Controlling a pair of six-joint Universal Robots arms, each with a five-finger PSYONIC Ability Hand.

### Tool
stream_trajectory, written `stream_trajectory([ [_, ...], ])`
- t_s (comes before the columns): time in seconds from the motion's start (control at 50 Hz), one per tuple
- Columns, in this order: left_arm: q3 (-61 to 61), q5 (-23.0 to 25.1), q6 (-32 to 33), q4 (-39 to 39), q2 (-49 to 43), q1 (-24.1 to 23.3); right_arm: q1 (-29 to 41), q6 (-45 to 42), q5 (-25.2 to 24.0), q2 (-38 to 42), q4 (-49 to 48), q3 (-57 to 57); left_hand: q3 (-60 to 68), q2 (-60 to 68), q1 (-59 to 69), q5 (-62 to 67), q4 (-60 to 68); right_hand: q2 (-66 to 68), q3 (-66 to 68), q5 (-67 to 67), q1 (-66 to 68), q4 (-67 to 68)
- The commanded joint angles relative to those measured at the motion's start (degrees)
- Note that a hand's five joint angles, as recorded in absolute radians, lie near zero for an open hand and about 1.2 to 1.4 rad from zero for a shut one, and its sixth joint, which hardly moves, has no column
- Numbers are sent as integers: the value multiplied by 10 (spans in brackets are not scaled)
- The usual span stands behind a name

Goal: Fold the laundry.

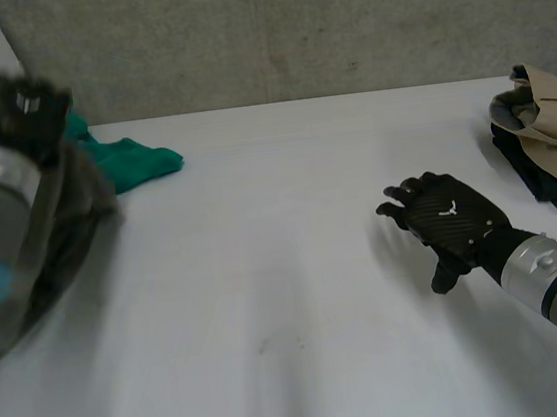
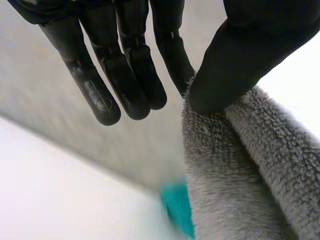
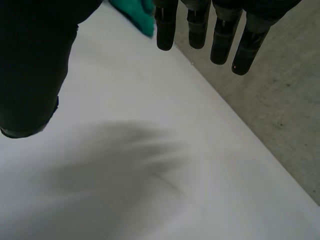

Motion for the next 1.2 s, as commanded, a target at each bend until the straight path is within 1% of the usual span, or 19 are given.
stream_trajectory([
  [0.02, 32, -11, -187, -3, 52, -158, -7, 45, 4, -18, -2, -1, 120, 115, 161, 141, 115, -28, -21, -35, -22, -34],
  [0.04, 31, -4, -209, -6, 46, -201, -11, 49, 6, -20, -2, -1, 120, 115, 161, 141, 115, -28, -21, -35, -22, -34],
  [0.1, 29, 17, -215, -18, 16, -271, -26, 63, 16, -26, -3, -5, 120, 115, 161, 141, 115, -28, -21, -35, -22, -34],
  [0.16, 25, 29, -219, -47, -34, -315, -36, 71, 24, -27, -4, -10, 120, 115, 161, 141, 115, -28, -21, -35, -22, -34],
  [0.2, 24, 32, -219, -57, -47, -326, -40, 71, 28, -27, -4, -13, 120, 115, 161, 141, 115, -28, -21, -35, -22, -34],
  [0.24, 16, 43, -218, -97, -88, -375, -50, 72, 42, -27, -4, -21, 120, 115, 161, 141, 115, -28, -21, -35, -22, -34],
  [0.28, 15, 43, -217, -101, -98, -385, -53, 72, 52, -26, -4, -24, 120, 115, 161, 141, 115, -28, -21, -35, -22, -34],
  [0.3, 15, 42, -221, -100, -100, -383, -55, 72, 64, -26, -4, -28, -156, -162, -115, -135, -161, -28, -21, -35, -22, -34],
  [0.34, 15, 41, -221, -99, -101, -378, -56, 72, 76, -26, -4, -33, -424, -429, -383, -403, -429, -28, -21, -35, -22, -34],
  [0.38, 16, 39, -221, -87, -94, -364, -54, 72, 89, -26, -1, -39, -567, -572, -526, -546, -572, -28, -21, -35, -22, -34],
  [0.44, 15, 31, -221, -72, -82, -347, -53, 72, 95, -26, 0, -42, -566, -571, -525, -545, -571, -28, -21, -35, -22, -34],
  [0.56, -5, 1, -213, -60, -19, -250, -46, 72, 103, -32, 18, -57, -565, -570, -523, -543, -570, -28, -21, -35, -22, -34],
  [0.7, -13, 12, -201, -71, -17, -121, 28, 80, 102, -70, 174, -86, -563, -568, -522, -542, -568, -28, -21, -35, -22, -34],
  [0.76, -7, 39, -162, -97, -48, -73, 69, 80, 101, -63, 215, -83, -551, -556, -510, -530, -556, -28, -21, -35, -22, -34],
  [0.84, 5, 71, -84, -139, -98, -13, 140, 86, 127, -35, 193, -79, -543, -548, -502, -522, -548, -28, -21, -35, -22, -34],
  [0.92, 23, 80, -25, -178, -147, 6, 209, 89, 187, 11, 129, -79, -534, -539, -493, -513, -539, -28, -21, -35, -22, -34],
  [0.96, 41, 77, -19, -186, -173, 8, 232, 89, 227, 30, 87, -77, -528, -533, -486, -506, -533, -28, -21, -35, -22, -34],
  [1.02, 51, 77, -25, -186, -191, 9, 254, 85, 258, 57, 41, -73, -506, -511, -465, -485, -511, -28, -21, -35, -22, -34],
  [1.2, 76, 81, -34, -186, -240, 2, 269, 80, 267, 116, -28, -72, -439, -444, -397, -417, -443, 43, 51, 36, 49, 37],
])
